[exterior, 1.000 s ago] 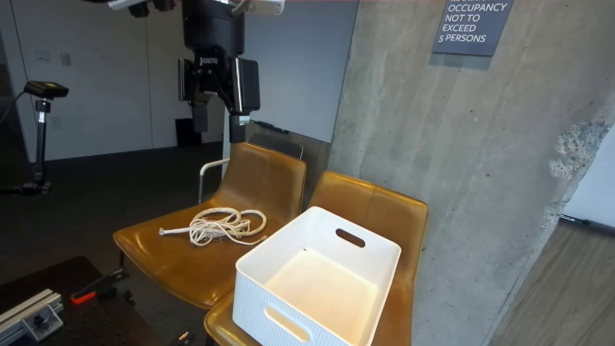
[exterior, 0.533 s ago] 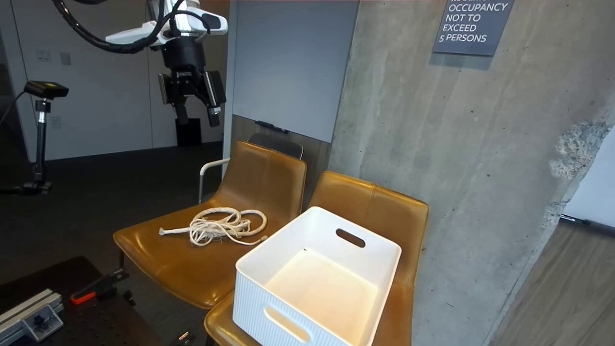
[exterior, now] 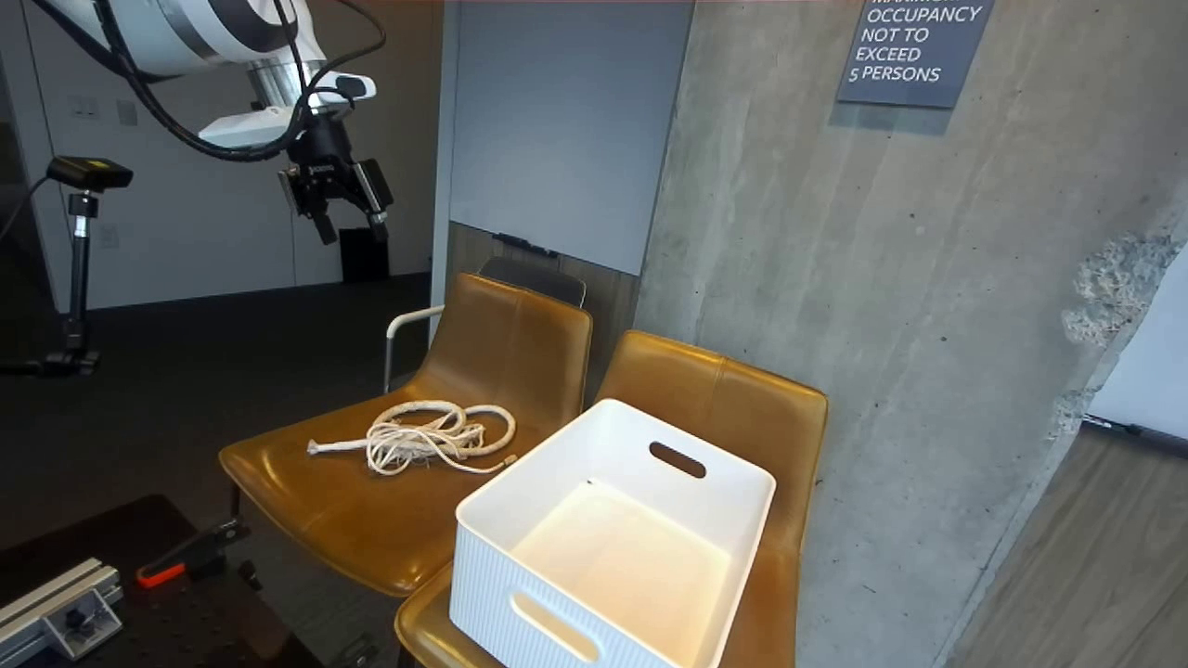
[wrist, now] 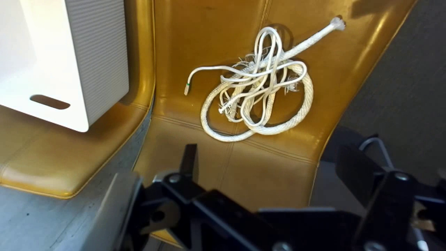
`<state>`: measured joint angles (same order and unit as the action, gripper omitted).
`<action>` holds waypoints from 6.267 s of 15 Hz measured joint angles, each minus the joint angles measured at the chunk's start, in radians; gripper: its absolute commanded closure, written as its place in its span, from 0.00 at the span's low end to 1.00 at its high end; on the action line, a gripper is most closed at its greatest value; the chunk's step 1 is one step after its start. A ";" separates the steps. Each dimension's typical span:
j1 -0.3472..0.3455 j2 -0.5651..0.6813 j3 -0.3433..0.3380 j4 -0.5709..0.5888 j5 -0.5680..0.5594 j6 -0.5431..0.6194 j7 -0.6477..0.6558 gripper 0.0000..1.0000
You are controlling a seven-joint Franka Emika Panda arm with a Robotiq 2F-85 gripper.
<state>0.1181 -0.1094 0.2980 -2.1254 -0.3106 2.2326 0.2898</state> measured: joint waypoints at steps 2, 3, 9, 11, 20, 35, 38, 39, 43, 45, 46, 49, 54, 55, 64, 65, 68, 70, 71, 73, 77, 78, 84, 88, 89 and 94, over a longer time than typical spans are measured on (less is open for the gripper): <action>0.004 0.089 -0.004 0.026 -0.033 0.066 0.028 0.00; 0.004 0.136 -0.014 0.028 -0.041 0.111 0.033 0.00; 0.013 0.466 -0.133 0.028 -0.041 0.461 0.021 0.00; 0.022 0.575 -0.178 0.043 -0.035 0.545 -0.003 0.00; 0.019 0.932 -0.212 0.295 0.157 0.605 -0.185 0.00; 0.013 1.094 -0.199 0.569 0.240 0.409 -0.248 0.94; 0.006 1.095 -0.199 0.582 0.244 0.398 -0.255 1.00; -0.001 1.089 -0.199 0.582 0.244 0.397 -0.260 1.00; -0.041 0.996 -0.221 0.554 0.242 0.365 -0.300 1.00; -0.057 0.911 -0.241 0.524 0.239 0.327 -0.321 1.00; -0.062 0.865 -0.252 0.510 0.235 0.303 -0.331 1.00; -0.065 0.731 -0.289 0.481 0.198 0.229 -0.351 1.00; -0.067 0.522 -0.330 0.486 0.091 0.096 -0.385 1.00; -0.069 0.483 -0.337 0.493 0.071 0.071 -0.392 1.00; -0.189 0.242 -0.390 0.657 0.032 -0.123 -0.573 1.00; -0.208 0.234 -0.401 0.692 0.032 -0.144 -0.605 1.00; -0.275 0.235 -0.439 0.817 0.040 -0.214 -0.722 1.00; -0.325 0.250 -0.465 0.894 0.074 -0.252 -0.813 1.00; -0.352 0.264 -0.476 0.924 0.100 -0.264 -0.856 1.00; -0.401 0.302 -0.490 0.963 0.151 -0.274 -0.925 1.00; -0.448 0.385 -0.493 0.969 0.212 -0.273 -0.976 1.00; -0.448 0.406 -0.491 0.964 0.220 -0.273 -0.977 1.00; -0.414 0.501 -0.448 0.905 0.225 -0.271 -0.977 1.00; -0.375 0.519 -0.434 0.846 0.224 -0.268 -0.975 0.74; -0.366 0.519 -0.433 0.834 0.224 -0.268 -0.974 0.67; -0.314 0.494 -0.432 0.787 0.216 -0.266 -0.960 0.31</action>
<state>-0.1959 0.3845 -0.1340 -1.3381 -0.0943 1.9662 -0.6706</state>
